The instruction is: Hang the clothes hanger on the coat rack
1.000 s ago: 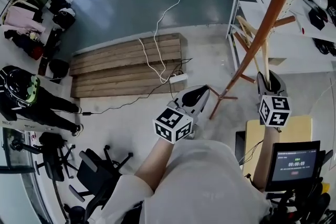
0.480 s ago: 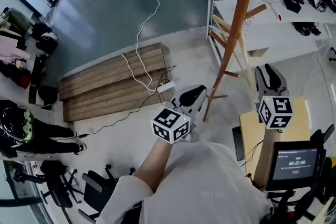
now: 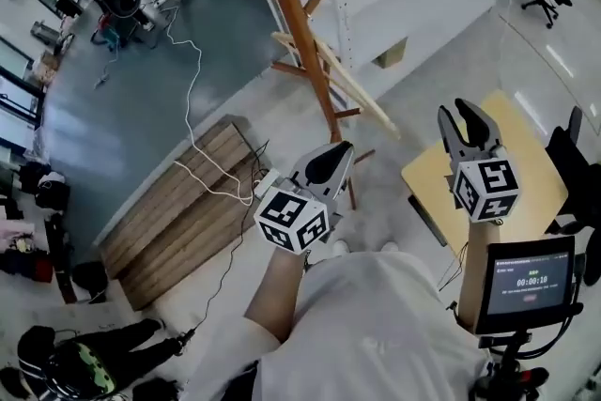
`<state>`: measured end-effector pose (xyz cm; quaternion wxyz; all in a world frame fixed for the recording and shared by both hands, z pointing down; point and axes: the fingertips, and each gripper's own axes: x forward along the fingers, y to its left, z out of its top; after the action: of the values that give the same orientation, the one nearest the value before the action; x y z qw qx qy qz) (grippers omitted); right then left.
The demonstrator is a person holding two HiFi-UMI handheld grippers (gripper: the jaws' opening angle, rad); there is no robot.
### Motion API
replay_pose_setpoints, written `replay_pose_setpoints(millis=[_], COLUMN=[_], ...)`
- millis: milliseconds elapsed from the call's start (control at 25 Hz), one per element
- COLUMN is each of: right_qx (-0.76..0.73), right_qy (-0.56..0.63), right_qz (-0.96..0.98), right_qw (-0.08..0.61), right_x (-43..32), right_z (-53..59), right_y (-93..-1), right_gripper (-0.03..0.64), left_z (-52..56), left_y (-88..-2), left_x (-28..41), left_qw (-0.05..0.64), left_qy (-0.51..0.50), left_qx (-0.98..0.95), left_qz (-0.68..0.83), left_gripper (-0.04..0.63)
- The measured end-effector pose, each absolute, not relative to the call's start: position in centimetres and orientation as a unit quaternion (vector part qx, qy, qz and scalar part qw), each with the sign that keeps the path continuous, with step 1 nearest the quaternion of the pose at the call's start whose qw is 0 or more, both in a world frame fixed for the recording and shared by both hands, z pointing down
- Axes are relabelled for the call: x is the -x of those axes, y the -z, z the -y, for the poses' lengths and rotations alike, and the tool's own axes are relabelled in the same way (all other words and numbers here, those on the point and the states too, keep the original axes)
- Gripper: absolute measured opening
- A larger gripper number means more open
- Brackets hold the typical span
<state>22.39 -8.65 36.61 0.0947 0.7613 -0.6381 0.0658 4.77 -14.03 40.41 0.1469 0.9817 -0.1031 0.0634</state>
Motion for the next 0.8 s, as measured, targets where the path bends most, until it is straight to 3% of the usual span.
replay_pose_setpoints(millis=[800], right_qx=[-0.848], right_qy=[-0.157], right_qz=[0.505], right_qw=[0.024], right_x=[-24.7], right_z=[-11.8], right_y=[-42.3], right_gripper=[0.114], left_z=[0.7], left_y=[-44.1], left_x=[-16.2], left_qw=[0.171], left_qy=[-0.128], left_qx=[-0.97], left_qz=[-0.116], left_gripper=[0.008])
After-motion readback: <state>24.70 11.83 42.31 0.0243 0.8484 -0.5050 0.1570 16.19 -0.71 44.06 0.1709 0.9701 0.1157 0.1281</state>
